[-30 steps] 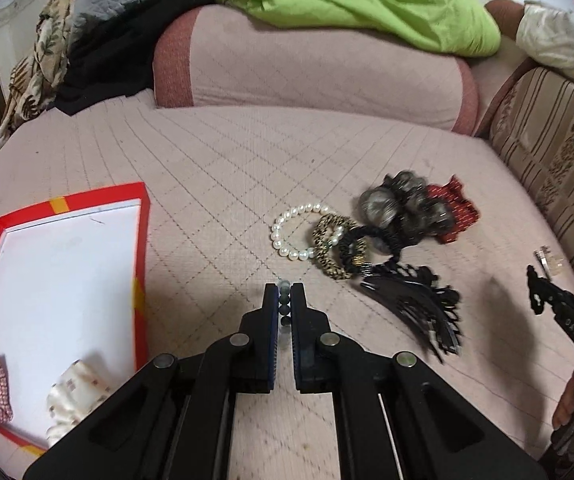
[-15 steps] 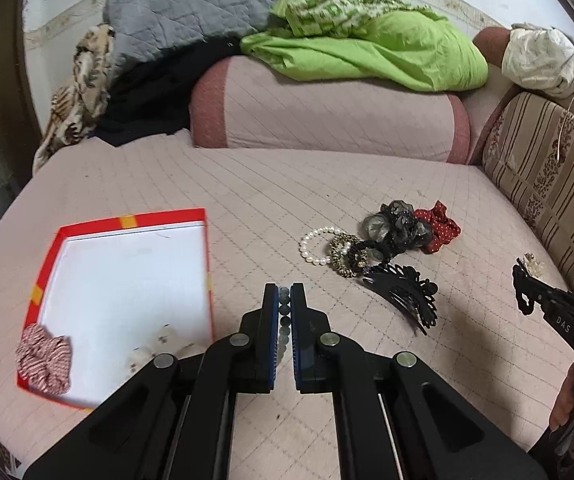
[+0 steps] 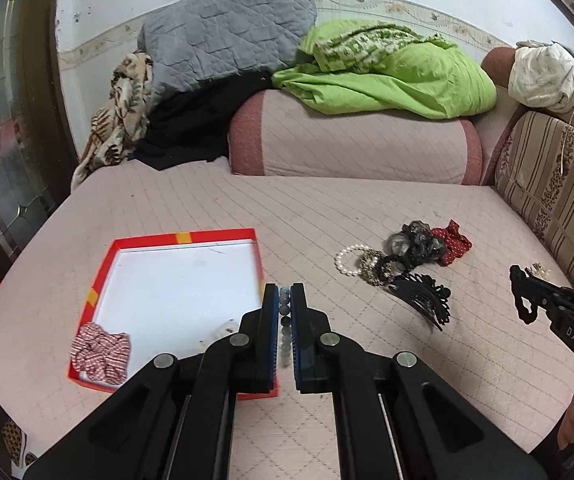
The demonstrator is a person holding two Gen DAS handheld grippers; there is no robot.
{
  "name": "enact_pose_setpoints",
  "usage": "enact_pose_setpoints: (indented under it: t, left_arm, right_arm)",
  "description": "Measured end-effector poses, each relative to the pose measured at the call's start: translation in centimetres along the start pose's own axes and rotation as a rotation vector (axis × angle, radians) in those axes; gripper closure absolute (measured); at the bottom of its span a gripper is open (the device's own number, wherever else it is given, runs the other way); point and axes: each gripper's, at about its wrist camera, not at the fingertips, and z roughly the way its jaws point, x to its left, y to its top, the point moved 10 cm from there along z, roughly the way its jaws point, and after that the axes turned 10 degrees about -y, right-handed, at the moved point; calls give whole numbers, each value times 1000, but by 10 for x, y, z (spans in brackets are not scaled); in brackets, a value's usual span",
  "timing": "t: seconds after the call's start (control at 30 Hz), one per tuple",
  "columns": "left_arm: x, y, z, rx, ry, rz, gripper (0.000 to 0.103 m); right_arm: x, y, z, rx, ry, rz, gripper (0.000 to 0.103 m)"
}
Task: Organize jewelry
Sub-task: 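Carry the bracelet and hair tie into the tray and open both tools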
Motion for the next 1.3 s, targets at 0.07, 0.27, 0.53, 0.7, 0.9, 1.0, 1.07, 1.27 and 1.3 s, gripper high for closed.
enact_pose_setpoints:
  t: [0.07,0.27,0.53,0.7,0.9,1.0,1.07,1.27,1.3]
  left_arm:
    - [8,2,-4,-9,6,-9,98]
    - [35,5,-7,-22,44,-27,98]
    - [80,2,3,-13,88,-70,98]
    - [112,5,16,-7,121,-88,98]
    - [145,15,33,-7,145,-113,98]
    - [161,24,43,-12,158,-117,98]
    - [174,30,52,-13,163,-125,98]
    - [210,38,80,7,175,-162,98]
    - [218,38,85,13,174,-174,98]
  right_arm:
    - [12,3,-3,-5,16,-12,95]
    - [59,12,-6,-15,70,-65,95]
    - [118,17,1,-10,123,-132,95]
    - [148,20,12,18,163,-147,95]
    - [178,29,28,36,191,-143,95]
    - [196,34,37,49,210,-146,95]
    - [207,37,43,56,220,-152,95]
    - [244,44,67,76,242,-189,95]
    - [247,44,71,81,244,-191,95]
